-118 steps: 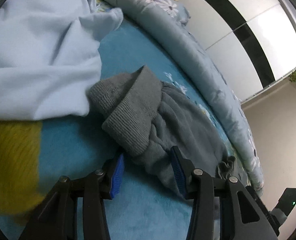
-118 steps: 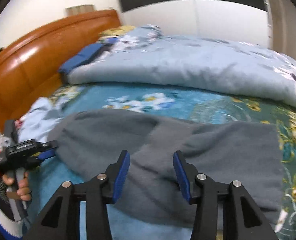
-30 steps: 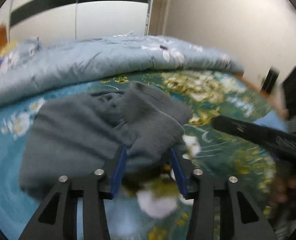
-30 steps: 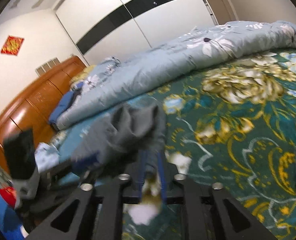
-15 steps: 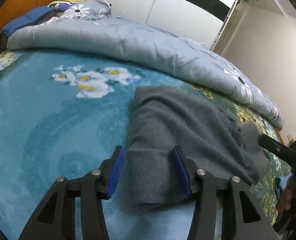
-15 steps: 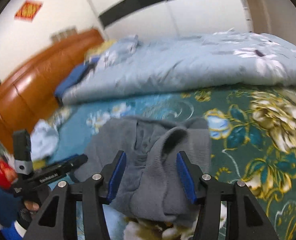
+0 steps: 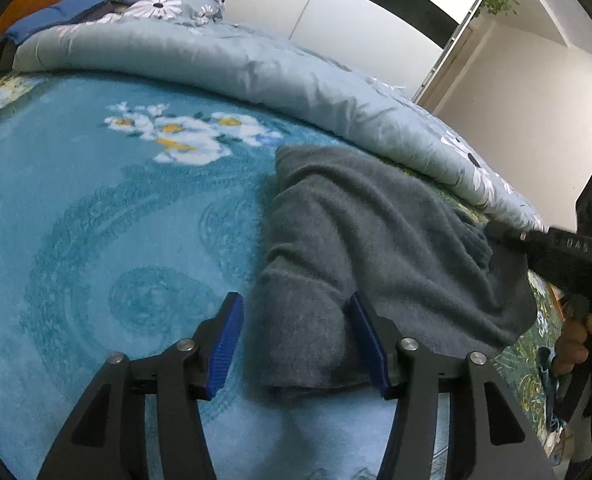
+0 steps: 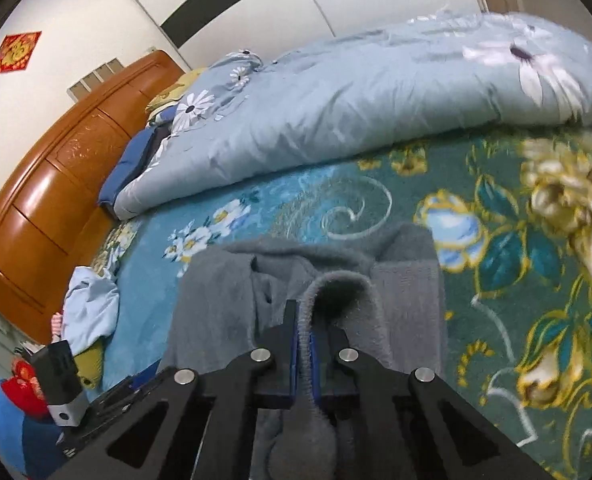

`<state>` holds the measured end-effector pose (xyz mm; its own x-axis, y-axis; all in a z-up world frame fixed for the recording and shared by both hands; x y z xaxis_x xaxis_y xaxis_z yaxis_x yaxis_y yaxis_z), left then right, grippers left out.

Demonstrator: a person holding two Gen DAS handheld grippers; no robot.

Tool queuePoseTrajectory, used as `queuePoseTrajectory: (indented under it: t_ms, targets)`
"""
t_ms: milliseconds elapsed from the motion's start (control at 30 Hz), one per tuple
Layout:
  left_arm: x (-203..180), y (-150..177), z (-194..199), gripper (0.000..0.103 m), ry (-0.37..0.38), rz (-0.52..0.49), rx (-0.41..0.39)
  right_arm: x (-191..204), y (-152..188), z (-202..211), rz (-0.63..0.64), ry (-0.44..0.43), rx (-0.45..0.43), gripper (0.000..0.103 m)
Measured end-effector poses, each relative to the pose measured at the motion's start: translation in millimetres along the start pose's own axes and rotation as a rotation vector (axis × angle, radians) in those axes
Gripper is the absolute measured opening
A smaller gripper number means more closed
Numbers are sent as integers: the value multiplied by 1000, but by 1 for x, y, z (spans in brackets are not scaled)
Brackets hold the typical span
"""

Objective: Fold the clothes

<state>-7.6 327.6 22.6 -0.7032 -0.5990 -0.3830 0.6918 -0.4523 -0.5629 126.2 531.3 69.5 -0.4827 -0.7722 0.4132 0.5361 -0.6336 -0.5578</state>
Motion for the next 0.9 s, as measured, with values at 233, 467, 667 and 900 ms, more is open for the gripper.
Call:
queuePoseTrajectory:
  t_ms: [233,467,667,900]
  targets:
    - [-7,4,-3,57,11,-13,7,-5,-28,29,30,4,-113,5]
    - [0,9,-11,65,15,4,36,-58,8,-20,-117,25,-1,5]
    - [-6,-3,1,64,61,-9,26,-39,-3,3,-36,17,-25,9]
    - [9,-32,7,65,129,64,21,-43,15,39,-70,-28,-87,75]
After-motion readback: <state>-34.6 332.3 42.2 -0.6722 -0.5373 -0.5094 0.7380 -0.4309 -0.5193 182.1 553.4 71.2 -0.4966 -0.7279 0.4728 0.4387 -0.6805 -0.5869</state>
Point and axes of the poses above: each gripper's, at about its wrist camera, not at the fingertips, and z roughly against the way its jaws point, x to its left, y to its underside, the point moved 6 cm from there along -z, roughly the way its jaws point, and after that the axes turned 4 degrees about x, right-handed, at the moved point
